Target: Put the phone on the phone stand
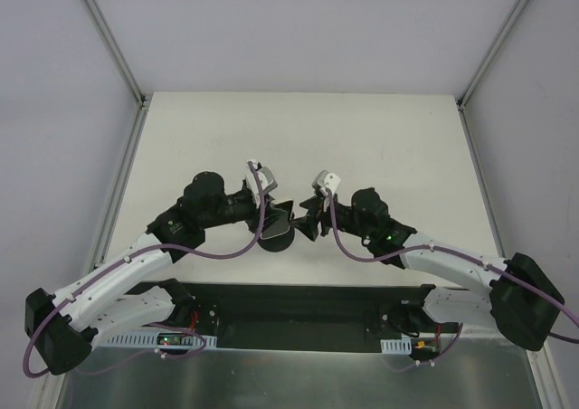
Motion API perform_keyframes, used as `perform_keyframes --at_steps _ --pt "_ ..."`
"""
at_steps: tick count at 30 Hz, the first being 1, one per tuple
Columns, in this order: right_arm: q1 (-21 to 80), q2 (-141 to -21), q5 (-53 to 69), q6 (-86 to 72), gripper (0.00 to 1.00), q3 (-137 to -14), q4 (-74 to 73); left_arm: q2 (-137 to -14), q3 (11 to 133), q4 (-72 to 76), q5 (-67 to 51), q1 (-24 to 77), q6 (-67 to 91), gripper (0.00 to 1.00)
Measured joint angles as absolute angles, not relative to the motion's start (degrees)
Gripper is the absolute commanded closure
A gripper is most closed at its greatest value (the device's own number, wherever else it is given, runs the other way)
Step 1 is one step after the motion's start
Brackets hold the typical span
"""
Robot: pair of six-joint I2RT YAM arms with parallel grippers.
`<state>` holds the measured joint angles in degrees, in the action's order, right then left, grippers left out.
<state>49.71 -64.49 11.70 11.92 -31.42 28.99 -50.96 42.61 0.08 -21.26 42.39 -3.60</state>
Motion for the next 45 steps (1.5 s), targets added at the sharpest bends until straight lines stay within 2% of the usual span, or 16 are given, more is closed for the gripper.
perform_keyframes --at_steps 6,10,12,13,14,17,30,31,32,33,34,35,38,45 --pt "49.74 -69.47 26.13 15.35 0.38 -31.64 28.97 -52.58 42.52 1.83 -30.83 42.37 -5.52 1.0" --pt "49.74 -70.7 30.17 15.9 0.4 -32.01 29.36 -52.14 40.34 5.54 -34.61 42.33 -6.48 1.0" --pt "49.74 -70.89 31.07 16.01 0.46 -32.21 29.61 -51.62 39.16 7.35 -36.1 42.13 -6.83 1.0" --pt "49.74 -70.98 31.55 16.05 0.52 -32.29 29.87 -51.57 38.92 7.86 -36.97 41.87 -6.96 1.0" --pt "49.74 -71.0 31.92 16.16 0.66 -32.36 29.95 -51.59 38.85 8.08 -37.5 41.89 -7.03 1.0" --pt "49.43 -71.37 33.32 16.71 1.0 -32.49 30.04 -51.81 38.76 8.36 -39.03 41.52 -7.55 1.0" --pt "48.71 -72.53 30.06 11.11 1.0 -33.5 30.39 -50.3 33.58 17.8 -34.96 41.15 -6.55 1.0" --pt "48.56 -72.42 29.98 10.83 0.95 -33.41 30.46 -50.06 33.08 18.55 -34.63 41.17 -6.33 1.0" --pt "48.34 -72.36 30.09 10.66 0.48 -33.26 30.72 -49.8 32.42 19.66 -34.22 41.21 -5.78 1.0" --pt "48.12 -72.31 30.33 10.5 0.36 -32.95 31.22 -49.71 32.03 20.38 -34.02 41.21 -5.37 1.0" --pt "47.81 -72.23 30.48 9.54 0.3 -32.62 31.68 -49.69 31.66 21.15 -33.71 41.21 -4.75 1.0" --pt "47.53 -72.16 30.22 8.43 0.19 -32.4 32.42 -49.69 31.24 21.8 -32.62 41.3 -4.01 1.0" --pt "45.28 -70.61 29.95 6.0 0.02 -31.14 36.56 -49.74 30.96 22.85 -29.52 41.43 -2.31 1.0" --pt "43.38 -62.24 25.02 3.86 0.0 -25.78 42.0 -47.86 30.94 20.51 -18.17 41.56 1.23 1.0"
